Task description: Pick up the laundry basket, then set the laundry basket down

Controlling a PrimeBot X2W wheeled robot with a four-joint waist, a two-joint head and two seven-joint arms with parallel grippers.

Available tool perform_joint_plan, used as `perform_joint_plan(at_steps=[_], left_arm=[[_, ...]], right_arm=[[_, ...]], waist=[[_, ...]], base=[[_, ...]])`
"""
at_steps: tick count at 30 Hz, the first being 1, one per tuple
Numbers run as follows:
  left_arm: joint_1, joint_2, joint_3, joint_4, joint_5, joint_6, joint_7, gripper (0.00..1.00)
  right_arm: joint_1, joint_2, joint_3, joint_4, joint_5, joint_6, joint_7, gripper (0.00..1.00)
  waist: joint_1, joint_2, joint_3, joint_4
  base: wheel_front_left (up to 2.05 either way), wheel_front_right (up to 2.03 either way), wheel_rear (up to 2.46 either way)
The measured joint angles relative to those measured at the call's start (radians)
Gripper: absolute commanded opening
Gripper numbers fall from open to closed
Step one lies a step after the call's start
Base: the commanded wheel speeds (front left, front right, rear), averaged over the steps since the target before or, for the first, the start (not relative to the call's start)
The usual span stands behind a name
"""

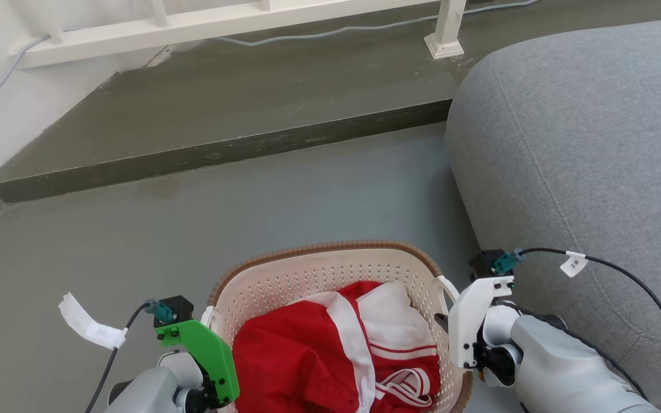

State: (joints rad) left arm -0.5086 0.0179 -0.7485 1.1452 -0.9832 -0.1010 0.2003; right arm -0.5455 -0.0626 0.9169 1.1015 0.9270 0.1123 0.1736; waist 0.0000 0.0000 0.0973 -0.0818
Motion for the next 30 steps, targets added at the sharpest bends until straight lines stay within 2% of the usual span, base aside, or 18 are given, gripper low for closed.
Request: perform_joint_plan(at_steps=[13, 30], left_arm=[[-0.005, 0.001, -0.006, -0.006, -0.015, 0.01, -0.018, 0.0], [-0.098, 0.003, -0.003, -0.025, -0.017, 0.022, -0.085, 0.0]], right_arm=[[-0.025, -0.001, 0.01, 0.002, 0.008, 0.0, -0.003, 0.0], [-0.122, -0.019, 0.005, -0.002, 0.015, 0.0, -0.055, 0.0]], waist=[[0.0, 0.0, 0.025, -0.006], [0.0001, 0.0, 0.159, -0.016]], base=[[0.0, 0.0, 0.0], [0.0, 0.0, 0.0]])
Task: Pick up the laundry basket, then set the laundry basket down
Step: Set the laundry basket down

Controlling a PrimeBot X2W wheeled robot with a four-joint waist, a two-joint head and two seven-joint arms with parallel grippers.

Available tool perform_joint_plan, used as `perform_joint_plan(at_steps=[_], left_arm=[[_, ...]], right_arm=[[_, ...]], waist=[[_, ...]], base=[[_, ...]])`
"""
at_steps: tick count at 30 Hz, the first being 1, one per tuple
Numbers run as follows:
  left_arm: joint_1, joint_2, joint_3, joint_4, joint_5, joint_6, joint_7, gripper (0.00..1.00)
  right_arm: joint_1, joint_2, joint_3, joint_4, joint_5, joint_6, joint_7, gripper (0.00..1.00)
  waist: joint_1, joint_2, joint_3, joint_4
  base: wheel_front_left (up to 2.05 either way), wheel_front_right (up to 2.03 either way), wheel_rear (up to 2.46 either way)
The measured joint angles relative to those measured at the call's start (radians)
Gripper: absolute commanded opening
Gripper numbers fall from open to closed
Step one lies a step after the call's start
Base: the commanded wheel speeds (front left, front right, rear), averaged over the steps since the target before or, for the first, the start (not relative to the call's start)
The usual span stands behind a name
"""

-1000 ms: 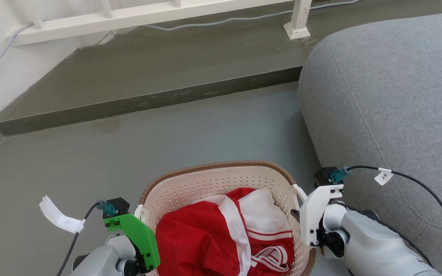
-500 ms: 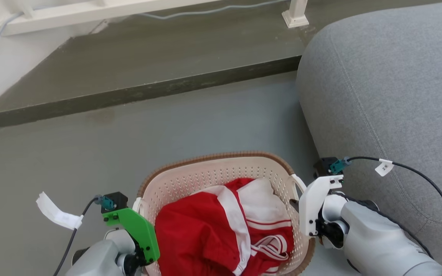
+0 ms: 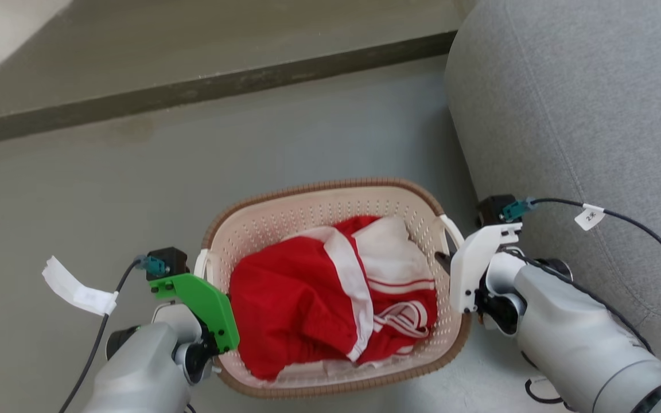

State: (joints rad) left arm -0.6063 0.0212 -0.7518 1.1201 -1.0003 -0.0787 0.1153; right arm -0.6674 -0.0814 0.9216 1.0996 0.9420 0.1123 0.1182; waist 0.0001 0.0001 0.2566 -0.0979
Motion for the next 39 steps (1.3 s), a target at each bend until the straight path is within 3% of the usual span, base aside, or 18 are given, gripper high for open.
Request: perform_joint_plan(at_steps=[39], left_arm=[[-0.247, 0.001, 0.006, -0.052, -0.008, 0.019, -0.153, 0.0]], right_arm=[[-0.25, -0.048, -0.021, 0.003, -0.021, 0.002, -0.183, 0.0]], waist=[[0.0, 0.0, 0.418, 0.056]], base=[[0.0, 0.0, 0.0]])
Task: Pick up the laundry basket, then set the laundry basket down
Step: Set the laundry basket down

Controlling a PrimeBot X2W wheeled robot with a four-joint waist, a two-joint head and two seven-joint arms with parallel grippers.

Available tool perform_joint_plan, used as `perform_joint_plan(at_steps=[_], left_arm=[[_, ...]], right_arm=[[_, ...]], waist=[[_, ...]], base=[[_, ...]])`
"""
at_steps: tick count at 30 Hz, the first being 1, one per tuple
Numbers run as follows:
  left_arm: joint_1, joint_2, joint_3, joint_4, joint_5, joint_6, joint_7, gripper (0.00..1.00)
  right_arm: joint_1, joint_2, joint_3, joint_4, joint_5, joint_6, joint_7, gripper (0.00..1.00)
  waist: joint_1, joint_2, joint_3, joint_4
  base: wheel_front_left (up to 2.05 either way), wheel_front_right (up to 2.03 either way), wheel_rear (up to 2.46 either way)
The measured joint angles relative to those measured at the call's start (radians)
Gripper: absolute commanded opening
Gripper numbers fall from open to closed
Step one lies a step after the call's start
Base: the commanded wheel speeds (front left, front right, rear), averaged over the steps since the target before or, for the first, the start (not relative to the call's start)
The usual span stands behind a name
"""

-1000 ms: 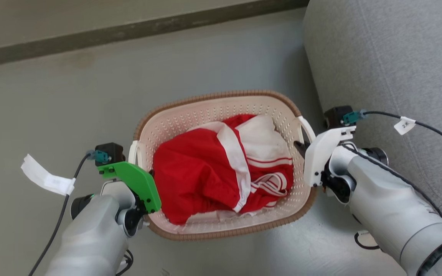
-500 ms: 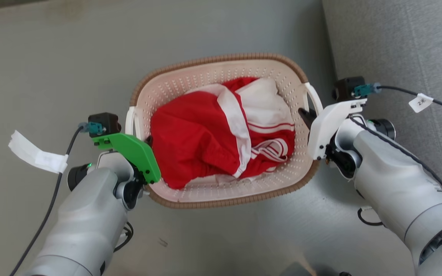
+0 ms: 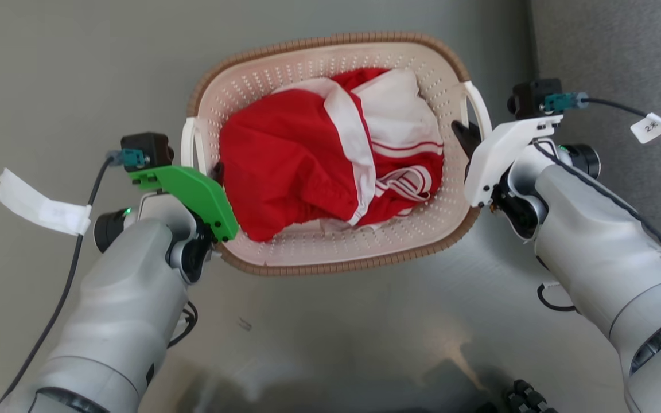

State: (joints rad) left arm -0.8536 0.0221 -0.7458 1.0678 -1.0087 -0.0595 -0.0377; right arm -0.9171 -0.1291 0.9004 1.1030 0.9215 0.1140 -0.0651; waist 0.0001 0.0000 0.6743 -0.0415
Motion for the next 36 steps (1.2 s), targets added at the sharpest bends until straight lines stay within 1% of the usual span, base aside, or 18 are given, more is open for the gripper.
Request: perform_joint_plan(at_steps=[16, 19, 22, 36], left_arm=[[-0.073, -0.001, -0.023, 0.003, -0.001, 0.0, -0.031, 0.0], [-0.087, -0.001, -0.027, 0.003, -0.005, 0.0, -0.042, 0.0], [-0.092, -0.001, -0.03, 0.003, -0.012, -0.001, -0.052, 0.0], [-0.098, -0.004, -0.058, 0.012, -0.027, -0.011, -0.07, 0.0]], right_arm=[[-0.06, -0.005, -0.015, 0.017, 0.002, 0.001, -0.037, 0.0], [-0.071, -0.007, -0.016, 0.021, 0.002, 0.008, -0.048, 0.0], [-0.083, -0.008, -0.016, 0.025, 0.002, 0.009, -0.054, 0.0], [-0.088, -0.003, -0.015, 0.057, 0.002, 0.009, -0.081, 0.0]], waist=[[0.0, 0.0, 0.131, 0.019], [0.0, 0.0, 0.15, 0.021], [0.0, 0.0, 0.167, 0.023], [-0.0001, 0.0, 0.194, 0.026]], base=[[0.0, 0.0, 0.0], [0.0, 0.0, 0.0], [0.0, 0.0, 0.0], [0.0, 0.0, 0.0]])
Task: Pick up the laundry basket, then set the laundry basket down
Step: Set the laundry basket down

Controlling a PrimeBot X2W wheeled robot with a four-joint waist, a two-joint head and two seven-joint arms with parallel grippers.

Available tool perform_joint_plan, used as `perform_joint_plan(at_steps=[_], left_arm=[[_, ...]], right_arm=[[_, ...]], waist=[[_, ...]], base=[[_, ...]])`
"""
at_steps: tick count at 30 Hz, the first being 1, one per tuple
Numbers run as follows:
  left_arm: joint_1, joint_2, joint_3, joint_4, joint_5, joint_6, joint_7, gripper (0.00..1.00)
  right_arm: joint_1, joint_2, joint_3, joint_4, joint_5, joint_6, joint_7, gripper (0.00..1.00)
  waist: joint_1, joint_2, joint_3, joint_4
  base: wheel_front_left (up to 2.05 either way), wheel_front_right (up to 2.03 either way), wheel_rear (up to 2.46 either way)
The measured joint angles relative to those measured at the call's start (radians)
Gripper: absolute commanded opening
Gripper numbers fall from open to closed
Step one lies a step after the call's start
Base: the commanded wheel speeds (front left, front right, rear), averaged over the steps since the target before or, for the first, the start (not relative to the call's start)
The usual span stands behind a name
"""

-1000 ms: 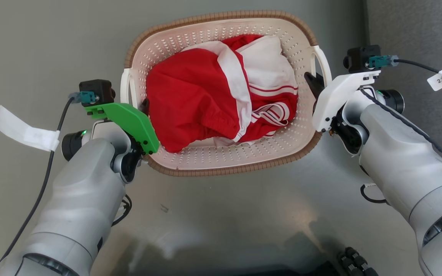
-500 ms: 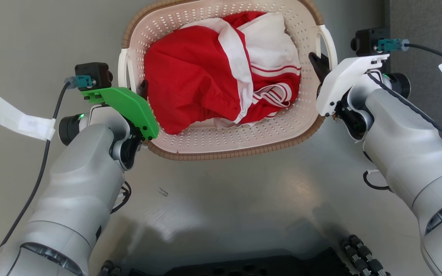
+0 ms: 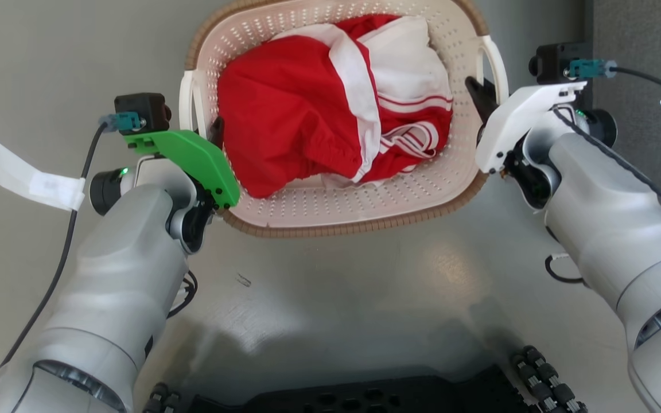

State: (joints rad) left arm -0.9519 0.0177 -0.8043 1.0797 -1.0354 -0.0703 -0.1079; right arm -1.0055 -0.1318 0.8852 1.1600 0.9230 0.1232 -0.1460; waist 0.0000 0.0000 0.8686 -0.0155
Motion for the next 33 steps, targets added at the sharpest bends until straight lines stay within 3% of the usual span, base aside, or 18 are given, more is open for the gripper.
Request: perform_joint_plan(at_steps=[33], left_arm=[[-0.078, 0.001, -0.033, -0.001, 0.0, -0.001, -0.123, 0.0]], right_arm=[[-0.077, 0.004, -0.038, 0.025, -0.011, -0.003, -0.093, 0.0]], waist=[[0.0, 0.0, 0.11, 0.003]], base=[[0.0, 0.0, 0.0]])
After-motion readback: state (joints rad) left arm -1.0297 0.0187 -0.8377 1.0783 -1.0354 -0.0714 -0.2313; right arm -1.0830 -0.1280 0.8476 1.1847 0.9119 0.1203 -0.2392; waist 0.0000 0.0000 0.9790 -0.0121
